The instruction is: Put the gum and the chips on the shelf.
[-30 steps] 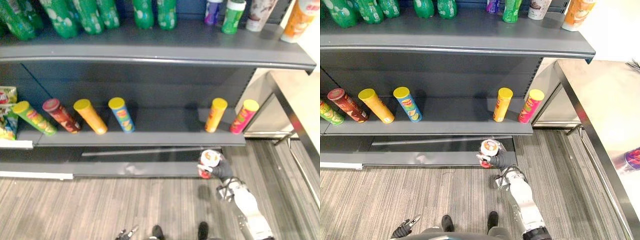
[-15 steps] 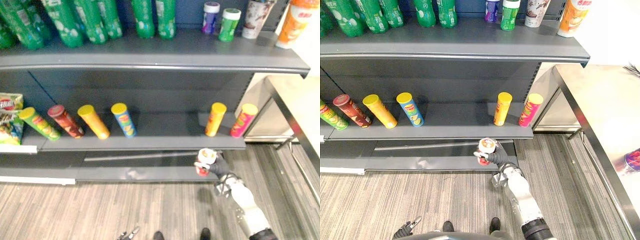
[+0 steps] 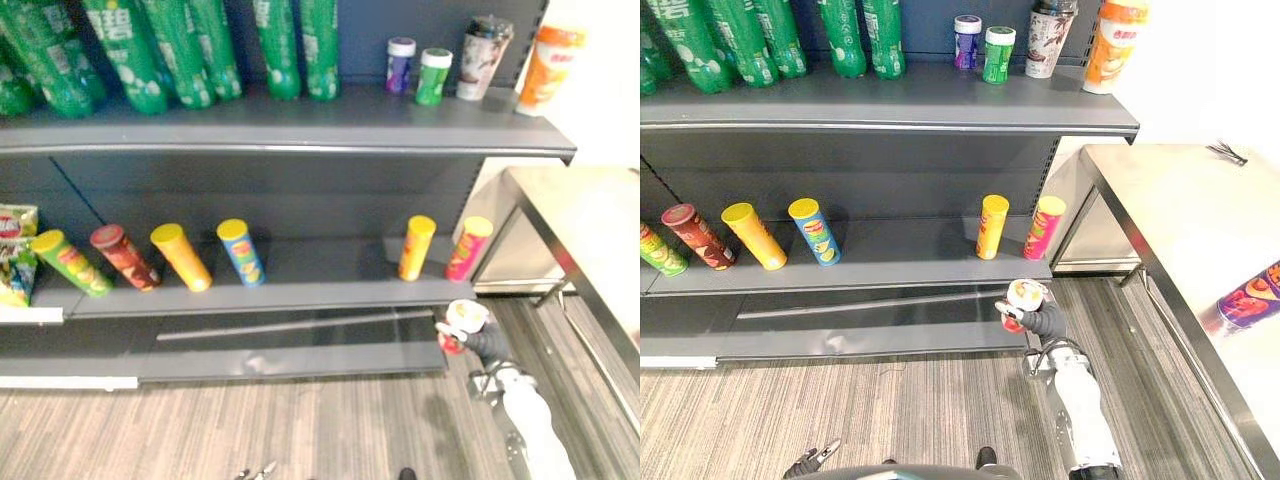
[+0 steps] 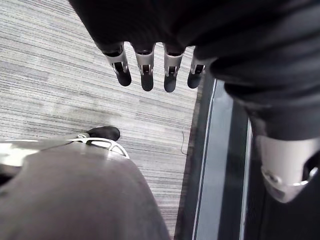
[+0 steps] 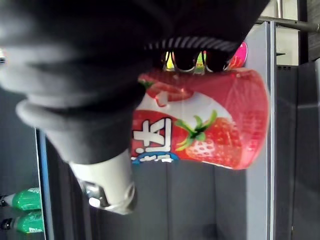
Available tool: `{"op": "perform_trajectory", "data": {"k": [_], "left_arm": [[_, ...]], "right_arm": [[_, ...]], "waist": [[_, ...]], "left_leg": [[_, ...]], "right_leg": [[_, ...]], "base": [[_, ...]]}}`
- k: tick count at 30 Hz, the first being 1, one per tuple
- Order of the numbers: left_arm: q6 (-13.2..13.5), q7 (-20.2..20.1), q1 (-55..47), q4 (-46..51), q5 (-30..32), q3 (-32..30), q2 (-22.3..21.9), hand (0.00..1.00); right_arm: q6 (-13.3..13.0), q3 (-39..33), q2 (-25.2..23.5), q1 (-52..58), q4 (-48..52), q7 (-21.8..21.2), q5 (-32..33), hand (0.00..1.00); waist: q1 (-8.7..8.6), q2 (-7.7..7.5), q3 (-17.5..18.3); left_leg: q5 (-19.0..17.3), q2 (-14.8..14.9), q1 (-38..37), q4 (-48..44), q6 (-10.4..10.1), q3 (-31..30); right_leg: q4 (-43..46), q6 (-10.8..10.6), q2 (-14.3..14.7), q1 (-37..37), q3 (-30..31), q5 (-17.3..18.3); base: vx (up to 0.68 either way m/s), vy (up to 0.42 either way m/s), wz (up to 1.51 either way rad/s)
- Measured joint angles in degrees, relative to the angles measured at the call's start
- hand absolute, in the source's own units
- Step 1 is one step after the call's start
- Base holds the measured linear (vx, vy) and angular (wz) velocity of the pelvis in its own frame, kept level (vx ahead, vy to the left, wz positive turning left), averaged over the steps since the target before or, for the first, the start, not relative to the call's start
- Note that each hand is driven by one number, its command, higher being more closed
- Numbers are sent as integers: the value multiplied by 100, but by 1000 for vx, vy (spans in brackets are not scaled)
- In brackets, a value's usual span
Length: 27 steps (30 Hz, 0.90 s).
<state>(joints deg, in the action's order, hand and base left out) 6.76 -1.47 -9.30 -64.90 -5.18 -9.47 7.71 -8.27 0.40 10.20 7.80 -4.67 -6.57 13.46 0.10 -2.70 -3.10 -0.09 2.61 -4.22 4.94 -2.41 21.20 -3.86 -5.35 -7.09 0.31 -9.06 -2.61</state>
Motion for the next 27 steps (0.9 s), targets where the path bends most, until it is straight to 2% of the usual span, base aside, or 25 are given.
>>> {"op": "perform_trajectory", "data": {"k": [7, 10, 13, 15, 17, 18, 20, 21, 22, 26, 27], "left_arm": [[-6, 16, -3, -1, 0, 25, 55, 0], [-43, 29, 13, 2, -3, 73, 75, 0], [-77, 38, -3, 3, -32, 110, 45, 0], [-81, 31, -25, 40, -101, 132, 15, 0], [-84, 3, -43, 179, -172, 146, 7, 0], [-84, -17, -55, 285, -375, 212, 38, 0], [-72, -13, -58, 352, -374, 233, 44, 0], [-72, -13, -59, 341, -371, 253, 42, 0], [-70, -16, -62, 342, -368, 297, 30, 0], [-65, 3, -109, 340, -360, 298, -50, 0], [-71, 10, -165, 324, -351, 293, -90, 0]], "right_arm": [[-1, -22, -2, 36, 3, 40, -12, 100], [-4, -126, -6, 36, 4, 109, -12, 100], [-46, -287, -6, 126, 8, 175, -7, 100], [-69, -261, -19, 342, 108, 227, 0, 100], [-72, -287, -55, 492, 226, 234, 5, 100], [-71, -323, -89, 530, 306, 237, 5, 100], [-76, -458, -201, 553, 475, 242, 9, 100], [-114, -491, -237, 503, 521, 261, 18, 100], [-124, -535, -214, 477, 538, 260, 28, 100], [-127, -559, -201, 435, 537, 262, 30, 100], [-129, -546, -195, 388, 487, 264, 30, 100]], "waist": [[-11, -3, 2], [-20, 37, -39], [-44, 148, -134], [-42, 273, -215], [-39, 236, -336], [-51, 213, -428], [-28, 100, -530], [-4, 103, -599], [-14, 138, -632], [8, 283, -653], [20, 373, -654]], "left_leg": [[-47, -31, 26, -33, -21, -1], [-271, 62, 240, -490, -49, -17], [-906, 380, 552, -1678, -138, -41], [-1291, 747, 702, -2564, -238, -143], [-1235, 871, 905, -3223, -256, -340], [-1010, 910, 1115, -3780, -394, -655], [-637, 891, 1483, -4349, -380, -865], [-907, 771, 1524, -4183, -369, -965], [-1015, 678, 1524, -3752, -386, -1039], [-903, 637, 1382, -2089, -397, -1306], [-669, 678, 1286, -1946, -417, -1376]], "right_leg": [[153, -23, -24, -65, -3, 48], [769, -8, -65, -355, 1, 307], [1534, 43, -47, -506, 15, 823], [1997, 159, 92, -479, 5, 1253], [2210, 223, 132, -436, 15, 1433], [2312, 301, 136, -382, 63, 1512], [2298, 344, 76, -357, 203, 1537], [2291, 358, 14, -319, 327, 1543], [2291, 359, -27, -315, 414, 1543], [2310, 286, 108, -441, 678, 1586], [2350, 209, 192, -438, 839, 1633]], "base": [[0, 0, 0], [22, -8, 2], [47, -81, 0], [59, -110, -2], [60, -98, -2], [51, -138, -11], [53, -80, -25], [71, -8, -39], [75, 9, -37], [99, 137, -45], [156, 235, -65]]}}
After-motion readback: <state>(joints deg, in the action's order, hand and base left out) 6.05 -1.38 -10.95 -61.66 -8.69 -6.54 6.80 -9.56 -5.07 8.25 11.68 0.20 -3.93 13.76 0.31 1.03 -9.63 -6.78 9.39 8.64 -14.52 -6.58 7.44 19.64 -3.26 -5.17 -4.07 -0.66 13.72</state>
